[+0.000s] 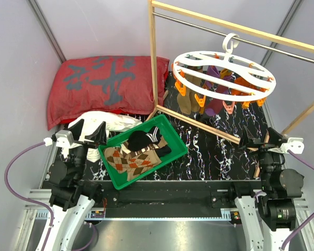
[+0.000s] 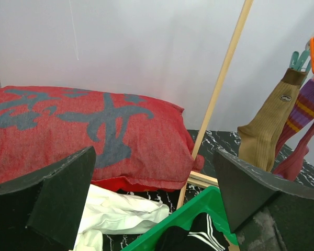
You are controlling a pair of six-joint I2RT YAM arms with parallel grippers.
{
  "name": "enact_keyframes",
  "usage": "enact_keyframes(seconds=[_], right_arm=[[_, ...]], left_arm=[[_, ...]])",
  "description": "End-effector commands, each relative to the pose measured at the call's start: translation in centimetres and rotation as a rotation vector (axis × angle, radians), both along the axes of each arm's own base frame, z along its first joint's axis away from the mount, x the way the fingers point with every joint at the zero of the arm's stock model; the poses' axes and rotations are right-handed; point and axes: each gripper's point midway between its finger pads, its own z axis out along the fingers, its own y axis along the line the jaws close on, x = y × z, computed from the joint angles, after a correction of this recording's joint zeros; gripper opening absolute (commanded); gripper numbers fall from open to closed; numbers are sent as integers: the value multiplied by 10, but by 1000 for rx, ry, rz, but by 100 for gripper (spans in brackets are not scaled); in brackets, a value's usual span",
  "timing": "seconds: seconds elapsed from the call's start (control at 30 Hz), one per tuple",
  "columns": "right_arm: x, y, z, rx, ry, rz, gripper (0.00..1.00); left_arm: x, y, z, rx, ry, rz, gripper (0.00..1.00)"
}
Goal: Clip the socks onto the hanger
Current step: Open the clamp at the hanger.
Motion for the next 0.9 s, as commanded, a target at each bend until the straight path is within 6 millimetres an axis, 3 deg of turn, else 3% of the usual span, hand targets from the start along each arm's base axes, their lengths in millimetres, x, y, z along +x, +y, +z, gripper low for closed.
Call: enact_keyframes(seconds=[0.0,0.2,0.33,0.63,0.87], right_arm=[[-5,2,5,-30,38,9,100],[-9,4,11,-37,83,26,100],[9,11,19,0,182,58,100],[40,12,45,15,233,61,100],[42,15,64,-43,223,79,100]], left_arm=[[-8,-7,17,-43,-60,-55,99],[-8,-14,17,-68,-48,-93,99],[-9,-17,17,-68,-51,-108,99],[-14,-24,19,-63,-64,-149,99],[-12,-35,17,-18,-36,-194,99]])
